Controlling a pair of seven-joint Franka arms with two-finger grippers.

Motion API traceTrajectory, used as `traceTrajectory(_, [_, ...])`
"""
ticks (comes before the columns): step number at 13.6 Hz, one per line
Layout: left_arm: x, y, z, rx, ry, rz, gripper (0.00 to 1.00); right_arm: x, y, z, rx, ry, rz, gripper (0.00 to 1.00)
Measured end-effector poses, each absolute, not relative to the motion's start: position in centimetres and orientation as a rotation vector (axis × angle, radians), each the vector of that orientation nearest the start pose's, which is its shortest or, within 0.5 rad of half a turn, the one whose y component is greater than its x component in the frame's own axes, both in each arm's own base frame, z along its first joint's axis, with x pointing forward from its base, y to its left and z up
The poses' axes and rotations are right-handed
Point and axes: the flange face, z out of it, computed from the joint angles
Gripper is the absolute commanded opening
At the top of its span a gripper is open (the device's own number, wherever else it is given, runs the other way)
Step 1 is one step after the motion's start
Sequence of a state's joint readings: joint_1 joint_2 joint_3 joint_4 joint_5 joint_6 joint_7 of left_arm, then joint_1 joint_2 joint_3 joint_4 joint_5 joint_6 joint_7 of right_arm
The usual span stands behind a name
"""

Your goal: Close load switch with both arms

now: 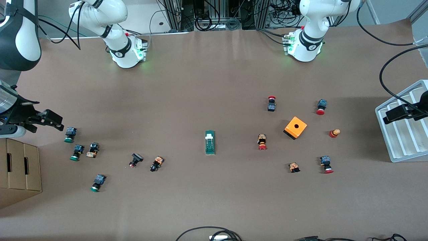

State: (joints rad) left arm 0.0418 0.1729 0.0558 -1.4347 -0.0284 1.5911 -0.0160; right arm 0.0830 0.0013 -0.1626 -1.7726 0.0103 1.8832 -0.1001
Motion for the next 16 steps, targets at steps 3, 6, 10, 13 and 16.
traceTrajectory(3, [60.6,5.3,59.0,-3.156,-0.179,0.024,1.0,57.3,-4.4,55.4,-3.137,-0.029,-0.169,1.0])
traceTrajectory(6, [60.6,5.3,59.0,-3.156,-0.178,0.024,1.0,57.3,-4.4,55.5,-3.137,-0.029,-0.175,1.0])
traceTrajectory(10, [60.6,5.3,59.0,-3.156,-0.176,0.024,1.0,57.4,-4.4,55.5,-3.137,-0.029,-0.176,1.0])
traceTrajectory(13, [60.7,5.2,58.9,-3.156,-0.173,0.027,1.0,57.4,-4.4,55.5,-3.137,-0.029,-0.177,1.0])
traceTrajectory(16, [61.1,3.3,58.0,-3.163,-0.119,0.058,1.0,57.4,-4.4,55.5,-3.137,-0.03,-0.177,1.0])
